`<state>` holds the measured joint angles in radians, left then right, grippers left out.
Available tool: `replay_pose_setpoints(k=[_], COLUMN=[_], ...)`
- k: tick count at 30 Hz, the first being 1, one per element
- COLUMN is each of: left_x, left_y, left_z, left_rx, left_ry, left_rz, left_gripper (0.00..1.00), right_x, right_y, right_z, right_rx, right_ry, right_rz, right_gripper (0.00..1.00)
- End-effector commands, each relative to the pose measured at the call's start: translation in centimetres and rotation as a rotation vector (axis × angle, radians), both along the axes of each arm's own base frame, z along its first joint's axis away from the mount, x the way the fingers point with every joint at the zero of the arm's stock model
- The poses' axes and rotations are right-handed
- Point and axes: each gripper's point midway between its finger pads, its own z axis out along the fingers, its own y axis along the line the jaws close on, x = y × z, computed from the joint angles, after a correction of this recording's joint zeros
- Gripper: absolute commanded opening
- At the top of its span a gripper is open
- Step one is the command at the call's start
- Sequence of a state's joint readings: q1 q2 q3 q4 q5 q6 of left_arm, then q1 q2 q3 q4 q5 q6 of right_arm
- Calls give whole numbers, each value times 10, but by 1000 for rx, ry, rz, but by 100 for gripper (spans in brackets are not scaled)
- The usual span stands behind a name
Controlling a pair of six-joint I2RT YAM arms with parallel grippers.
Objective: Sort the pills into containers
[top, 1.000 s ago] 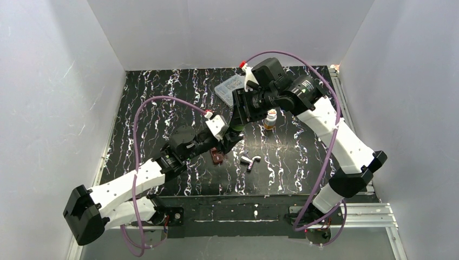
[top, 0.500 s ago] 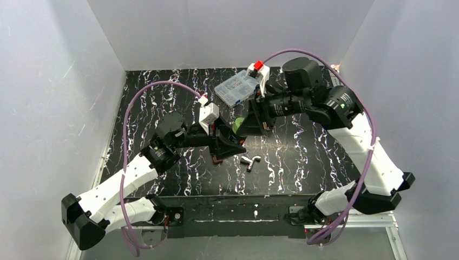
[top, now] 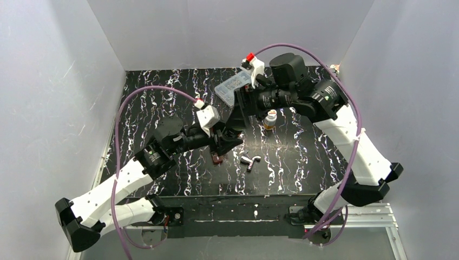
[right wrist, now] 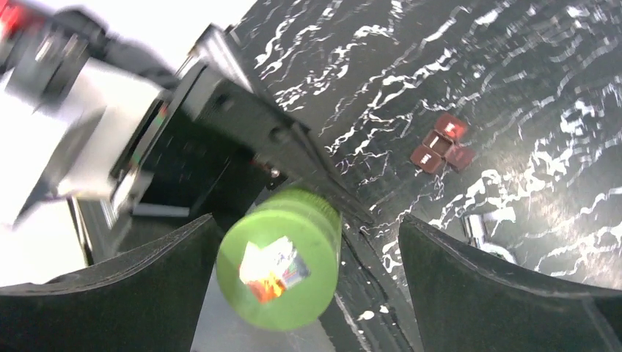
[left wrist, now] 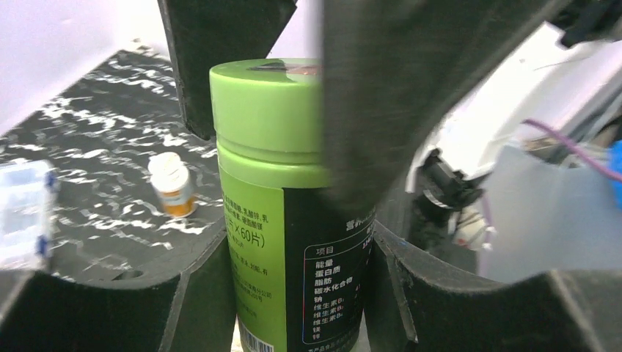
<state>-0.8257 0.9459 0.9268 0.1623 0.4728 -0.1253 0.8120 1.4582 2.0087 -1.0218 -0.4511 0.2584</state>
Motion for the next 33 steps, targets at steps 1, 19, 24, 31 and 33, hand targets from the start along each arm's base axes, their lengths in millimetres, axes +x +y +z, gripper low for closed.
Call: replay_pose_setpoints(k=[1, 19, 24, 31, 33], left_x=[31, 70, 65, 65, 66], left_y=[9, 18, 18, 18, 19], left_z=[-10, -23, -21, -28, -29], left_rx=[117, 170, 150, 171, 172], left_ry=[-200, -360, -350, -323, -313], left_rz=[220, 572, 548, 548, 552], left_gripper=[0, 0, 0, 0, 0], right_x=[31, 55, 56, 51, 47], right_y=[-6, -26, -20, -15, -12], right_z=[0, -40, -38, -34, -33], right_rx=[-40, -164, -144, -116, -112], right_ry=[100, 184, 185, 196, 208], right_rz=[-279, -547, -529, -496, -471], right_gripper=[98, 89, 82, 47, 39])
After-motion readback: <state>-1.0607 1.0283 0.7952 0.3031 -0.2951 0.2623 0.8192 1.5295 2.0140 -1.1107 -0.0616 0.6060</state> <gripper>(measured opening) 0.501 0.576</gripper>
